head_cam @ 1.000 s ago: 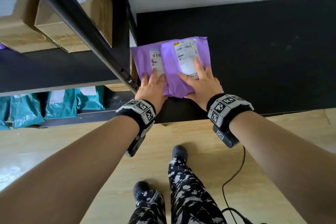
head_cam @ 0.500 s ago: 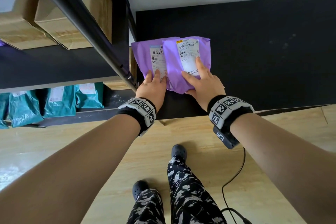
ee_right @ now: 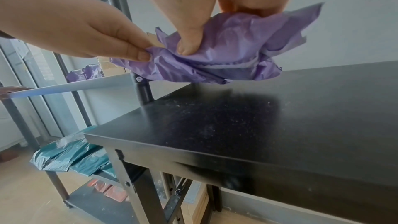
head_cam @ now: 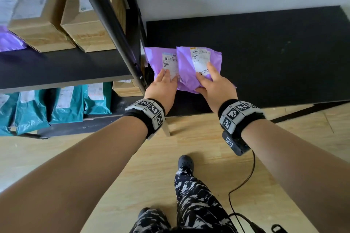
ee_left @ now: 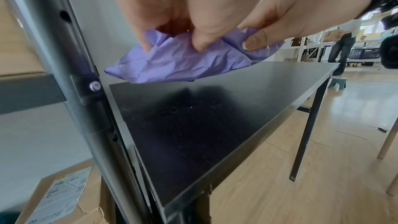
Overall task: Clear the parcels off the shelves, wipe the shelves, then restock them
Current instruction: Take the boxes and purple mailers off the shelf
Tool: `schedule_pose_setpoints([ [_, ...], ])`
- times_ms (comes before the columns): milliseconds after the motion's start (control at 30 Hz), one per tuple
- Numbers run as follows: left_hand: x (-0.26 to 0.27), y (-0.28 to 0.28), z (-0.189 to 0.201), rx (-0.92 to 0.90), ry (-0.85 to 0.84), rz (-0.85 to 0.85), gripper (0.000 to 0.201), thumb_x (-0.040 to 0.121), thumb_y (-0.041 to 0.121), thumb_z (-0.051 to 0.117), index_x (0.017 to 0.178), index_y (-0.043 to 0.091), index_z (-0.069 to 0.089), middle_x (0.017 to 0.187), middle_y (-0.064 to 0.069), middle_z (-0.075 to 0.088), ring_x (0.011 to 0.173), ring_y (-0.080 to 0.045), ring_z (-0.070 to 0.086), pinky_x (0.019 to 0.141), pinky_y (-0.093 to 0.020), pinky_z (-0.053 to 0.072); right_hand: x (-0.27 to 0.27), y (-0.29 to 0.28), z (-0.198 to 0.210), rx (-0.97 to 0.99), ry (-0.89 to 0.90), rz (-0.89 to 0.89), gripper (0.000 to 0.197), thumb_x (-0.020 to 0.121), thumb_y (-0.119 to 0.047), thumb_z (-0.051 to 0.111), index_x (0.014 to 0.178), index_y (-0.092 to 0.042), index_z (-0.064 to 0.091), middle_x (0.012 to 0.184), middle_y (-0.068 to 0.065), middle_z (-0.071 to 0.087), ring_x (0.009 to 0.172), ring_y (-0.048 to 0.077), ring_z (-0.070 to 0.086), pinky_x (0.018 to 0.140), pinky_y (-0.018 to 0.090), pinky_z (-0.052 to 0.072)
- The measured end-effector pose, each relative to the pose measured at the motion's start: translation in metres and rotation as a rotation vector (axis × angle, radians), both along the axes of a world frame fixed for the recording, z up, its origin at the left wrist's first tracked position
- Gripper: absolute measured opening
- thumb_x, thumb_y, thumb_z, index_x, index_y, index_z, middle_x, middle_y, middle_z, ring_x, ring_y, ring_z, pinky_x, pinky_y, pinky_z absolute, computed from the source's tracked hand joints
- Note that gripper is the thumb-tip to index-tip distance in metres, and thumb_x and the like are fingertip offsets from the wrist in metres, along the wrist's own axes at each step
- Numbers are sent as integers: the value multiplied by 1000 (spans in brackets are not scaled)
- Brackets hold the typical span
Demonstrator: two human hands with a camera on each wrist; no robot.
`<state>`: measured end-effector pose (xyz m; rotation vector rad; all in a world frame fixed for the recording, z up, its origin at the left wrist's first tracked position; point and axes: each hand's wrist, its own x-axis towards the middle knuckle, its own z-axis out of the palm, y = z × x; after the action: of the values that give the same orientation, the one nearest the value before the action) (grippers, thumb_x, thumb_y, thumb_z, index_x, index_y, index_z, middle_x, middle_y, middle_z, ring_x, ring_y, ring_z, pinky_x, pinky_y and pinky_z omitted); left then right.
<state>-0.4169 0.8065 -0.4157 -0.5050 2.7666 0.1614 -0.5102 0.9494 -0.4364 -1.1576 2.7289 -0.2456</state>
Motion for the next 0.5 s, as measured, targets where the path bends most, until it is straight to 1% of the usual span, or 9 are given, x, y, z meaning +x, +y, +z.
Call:
schedule_pose_setpoints([
  [100, 20, 6, 11, 0, 33, -22, 69, 90, -8, 38, 150, 15, 13, 157, -14, 6, 146, -26, -1, 113, -41, 30, 22, 8, 11, -3, 12, -31, 48, 97, -37, 45, 140, -16, 43, 154, 17, 19, 110, 38, 53, 95, 43, 43],
  [167, 38, 11, 19, 7, 56, -42, 69, 90, -8, 39, 150, 15, 13, 157, -13, 7, 146, -26, -1, 114, -40, 28, 43, 14, 21, 5, 27, -58, 49, 97, -38, 43, 141, -17, 41, 155, 17, 17, 109, 38, 53, 95, 43, 43],
  [233, 62, 14, 26, 12, 85, -60, 68, 90, -7, 39, 150, 14, 14, 157, -13, 8, 146, -25, 0, 115, -40, 26, 67, 19, 32, 21, 39, -90, 49, 98, -38, 41, 142, -18, 38, 155, 15, 15, 112, 38, 51, 96, 43, 42],
  [367, 117, 17, 39, 28, 140, -97, 62, 91, -4, 40, 148, 13, 21, 156, -13, 13, 146, -25, 3, 115, -40, 26, 127, 27, 48, 59, 59, -118, 49, 99, -38, 38, 144, -20, 33, 156, 14, 11, 119, 37, 47, 100, 41, 39],
  [500, 175, 9, 49, 17, 171, -91, 60, 91, -1, 42, 147, 12, 24, 156, -13, 15, 146, -25, 6, 114, -40, 25, 186, 23, 61, 49, 80, -124, 50, 98, -40, 37, 144, -21, 32, 156, 13, 11, 119, 36, 47, 98, 40, 41],
])
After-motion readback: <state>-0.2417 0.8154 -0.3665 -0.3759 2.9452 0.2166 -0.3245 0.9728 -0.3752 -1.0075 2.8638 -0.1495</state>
